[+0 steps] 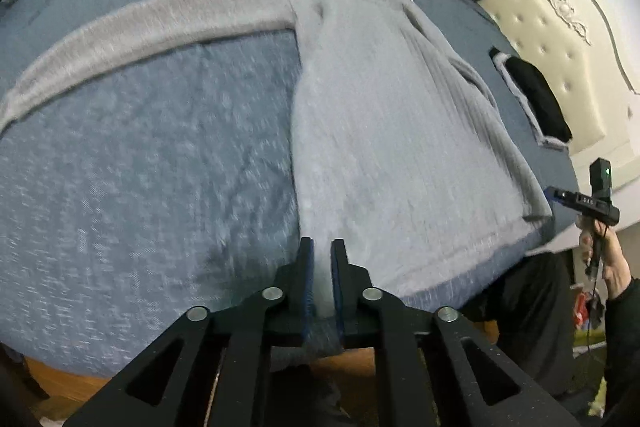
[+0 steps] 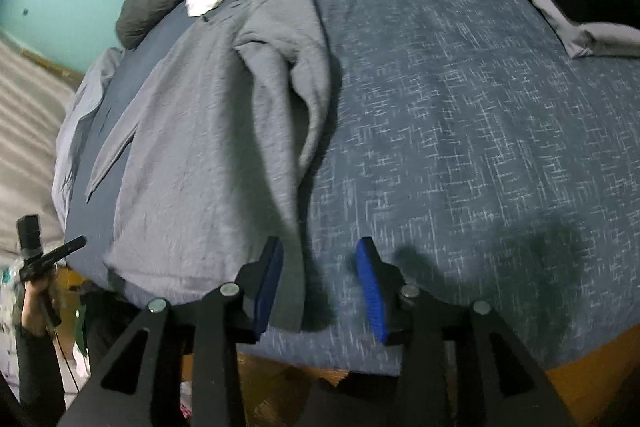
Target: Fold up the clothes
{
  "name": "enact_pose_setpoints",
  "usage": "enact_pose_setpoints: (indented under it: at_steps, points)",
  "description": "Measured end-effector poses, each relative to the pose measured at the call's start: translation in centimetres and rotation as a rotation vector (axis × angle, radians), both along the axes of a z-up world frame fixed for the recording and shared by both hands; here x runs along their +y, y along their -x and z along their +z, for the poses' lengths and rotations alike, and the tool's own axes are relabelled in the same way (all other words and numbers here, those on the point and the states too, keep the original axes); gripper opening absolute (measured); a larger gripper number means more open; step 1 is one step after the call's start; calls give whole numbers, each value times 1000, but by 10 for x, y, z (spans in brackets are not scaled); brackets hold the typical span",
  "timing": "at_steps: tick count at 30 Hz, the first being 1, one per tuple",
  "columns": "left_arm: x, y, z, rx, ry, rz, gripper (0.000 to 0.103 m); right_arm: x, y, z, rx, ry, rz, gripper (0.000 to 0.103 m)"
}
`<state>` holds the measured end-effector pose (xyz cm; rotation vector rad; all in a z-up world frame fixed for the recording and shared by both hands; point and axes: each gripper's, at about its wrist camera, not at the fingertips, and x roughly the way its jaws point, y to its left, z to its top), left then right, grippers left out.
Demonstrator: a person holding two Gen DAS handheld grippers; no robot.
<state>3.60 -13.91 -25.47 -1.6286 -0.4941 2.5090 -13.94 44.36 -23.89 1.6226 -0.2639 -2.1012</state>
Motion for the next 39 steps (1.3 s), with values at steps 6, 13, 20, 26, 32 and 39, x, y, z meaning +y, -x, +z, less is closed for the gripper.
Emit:
enact_pose_setpoints:
  at_steps: [6, 13, 20, 26, 32, 39]
  points:
    - [9, 21, 9, 63, 17, 41, 30, -7, 35, -12, -36, 22, -101, 44]
    - [33, 72, -1, 117, 0, 71, 35, -31, 70, -32, -59, -51, -114, 44]
    - [53, 115, -25, 157, -24, 87, 35, -52, 90, -48, -50, -108, -66, 37]
    - [62, 126, -58, 174, -56, 106, 35, -63, 88, -46, -19, -136, -7, 5]
    - [54, 121, -83, 169, -85, 145, 35, -48, 89, 8, 100, -150, 1, 4]
    - [46, 118, -79, 194, -106, 159, 35, -22, 102, 81, 245, -270, -21, 4]
